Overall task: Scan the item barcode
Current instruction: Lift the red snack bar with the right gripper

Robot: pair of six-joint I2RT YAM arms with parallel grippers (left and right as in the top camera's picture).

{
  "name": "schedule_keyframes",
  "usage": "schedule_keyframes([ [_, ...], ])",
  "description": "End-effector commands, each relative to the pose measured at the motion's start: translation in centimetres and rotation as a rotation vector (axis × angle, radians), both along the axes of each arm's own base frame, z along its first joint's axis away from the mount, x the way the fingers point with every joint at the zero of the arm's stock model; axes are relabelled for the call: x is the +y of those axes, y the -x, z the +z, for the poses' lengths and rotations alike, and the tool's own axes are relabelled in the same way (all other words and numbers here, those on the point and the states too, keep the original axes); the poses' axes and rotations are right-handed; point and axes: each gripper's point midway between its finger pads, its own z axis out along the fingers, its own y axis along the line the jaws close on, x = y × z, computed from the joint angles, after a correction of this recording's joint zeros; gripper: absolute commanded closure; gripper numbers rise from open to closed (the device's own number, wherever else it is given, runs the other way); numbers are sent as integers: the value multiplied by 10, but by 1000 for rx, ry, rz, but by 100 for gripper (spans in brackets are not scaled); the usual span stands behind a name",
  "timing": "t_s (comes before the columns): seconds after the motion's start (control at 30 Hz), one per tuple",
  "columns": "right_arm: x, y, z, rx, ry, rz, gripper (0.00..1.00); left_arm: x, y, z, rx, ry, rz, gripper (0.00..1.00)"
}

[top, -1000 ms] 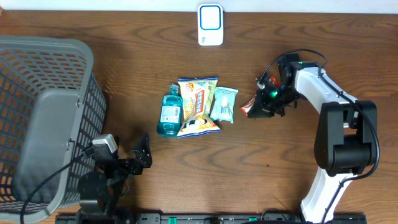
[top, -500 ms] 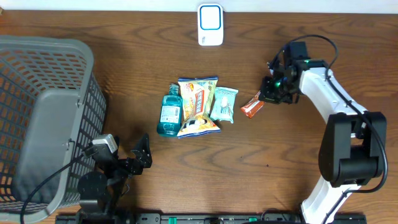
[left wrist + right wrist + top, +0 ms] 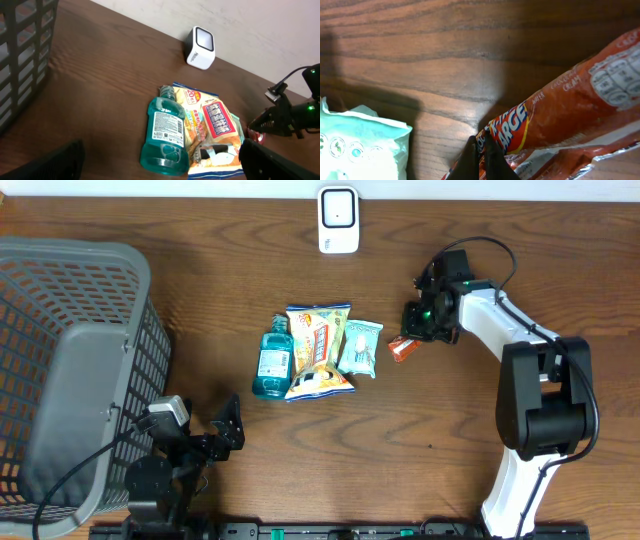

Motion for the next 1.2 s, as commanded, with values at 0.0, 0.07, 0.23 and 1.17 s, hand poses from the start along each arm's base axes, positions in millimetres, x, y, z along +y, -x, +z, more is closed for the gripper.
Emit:
schedule_keyframes([
  [0.0,-4,-1,-12,22,48,-3,99,-3,1,1,3,16,-13,2],
  [0.07,-2,-14,16,-41,39,-3,99,-3,1,1,3,16,-12,2],
  [0.23,-10,-23,87,-170,67,-50,88,-3,1,1,2,15,-12,2],
  [1.17,-11,-30,46,-176,367,-386,39,-3,1,1,2,16,-13,2],
])
